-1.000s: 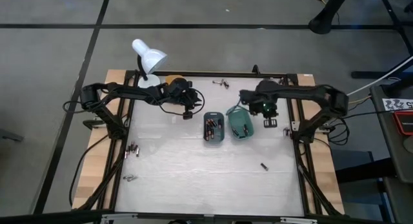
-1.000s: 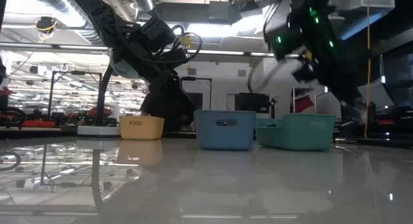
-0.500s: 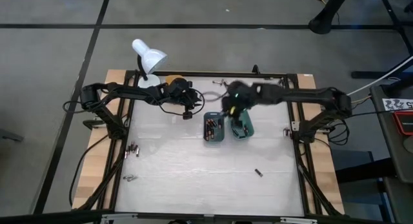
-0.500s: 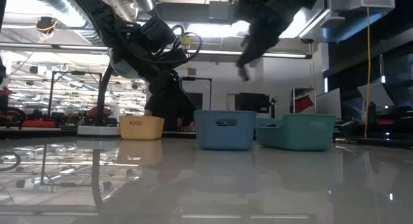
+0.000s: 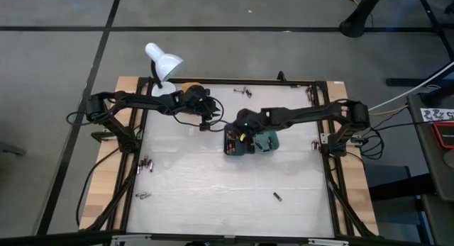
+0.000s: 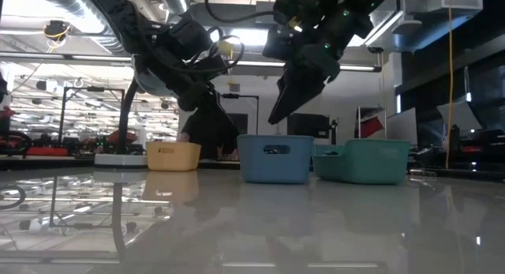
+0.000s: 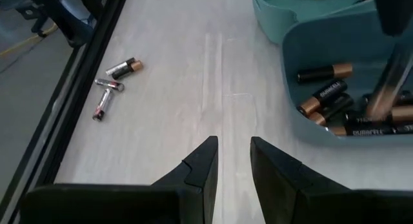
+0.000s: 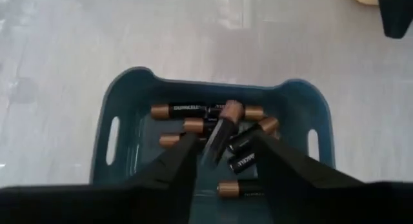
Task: Sort batteries
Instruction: Put the black battery into the blue bin
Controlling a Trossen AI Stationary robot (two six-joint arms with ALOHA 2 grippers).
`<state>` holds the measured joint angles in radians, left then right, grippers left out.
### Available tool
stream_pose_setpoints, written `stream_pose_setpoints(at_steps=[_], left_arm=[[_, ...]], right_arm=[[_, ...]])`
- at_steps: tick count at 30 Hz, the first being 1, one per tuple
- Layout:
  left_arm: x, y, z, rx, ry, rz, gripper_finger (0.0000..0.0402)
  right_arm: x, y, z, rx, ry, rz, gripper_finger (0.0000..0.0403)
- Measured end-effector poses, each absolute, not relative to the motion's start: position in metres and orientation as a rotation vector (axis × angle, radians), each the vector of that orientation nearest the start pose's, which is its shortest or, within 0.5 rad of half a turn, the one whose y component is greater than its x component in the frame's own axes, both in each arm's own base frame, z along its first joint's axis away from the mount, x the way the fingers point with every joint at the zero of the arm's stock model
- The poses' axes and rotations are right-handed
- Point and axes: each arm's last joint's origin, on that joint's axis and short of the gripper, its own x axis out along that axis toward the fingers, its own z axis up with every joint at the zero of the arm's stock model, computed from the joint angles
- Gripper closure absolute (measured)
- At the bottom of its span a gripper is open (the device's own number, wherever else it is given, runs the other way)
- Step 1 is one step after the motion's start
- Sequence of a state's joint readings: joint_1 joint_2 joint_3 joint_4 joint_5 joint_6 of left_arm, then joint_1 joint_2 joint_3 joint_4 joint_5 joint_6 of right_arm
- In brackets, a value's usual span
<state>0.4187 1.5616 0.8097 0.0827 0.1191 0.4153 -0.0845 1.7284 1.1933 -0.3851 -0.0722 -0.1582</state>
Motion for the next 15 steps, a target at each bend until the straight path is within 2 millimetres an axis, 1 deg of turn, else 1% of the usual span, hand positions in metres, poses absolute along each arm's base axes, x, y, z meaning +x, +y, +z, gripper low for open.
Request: stream_pose_setpoints(at_steps=[1,3,5,6,8,11,15], left_arm=[[0.288,0.124,0.184,0.221,0.689,0.15,0.032],[0.288,0.124,0.184,0.219,0.693,0.149,0.032],[0.288,0.124,0.184,0.223,0.693,0.148,0.032],[0.288,0.124,0.184,0.223,0.692,0.148,0.032],[0.288,0.124,0.184,0.225,0.689,0.149,0.032],[0.288,0.124,0.185,0.239,0.684,0.146,0.032],[0.289,0.125,0.186,0.255,0.677,0.144,0.032]], right_arm=[[0.36,-0.028,0.217,-0.057,0.922,0.063,0.0228],[0.359,-0.026,0.231,0.024,0.939,0.094,0.0211],[0.354,-0.017,0.249,0.148,0.981,0.136,0.0203],[0.351,-0.01,0.254,0.206,1.016,0.148,0.0202],[0.345,0.013,0.259,0.273,1.076,0.148,0.0205],[0.337,0.056,0.257,0.301,1.141,0.108,0.0217],[0.33,0.11,0.251,0.343,1.116,0.083,0.0229]])
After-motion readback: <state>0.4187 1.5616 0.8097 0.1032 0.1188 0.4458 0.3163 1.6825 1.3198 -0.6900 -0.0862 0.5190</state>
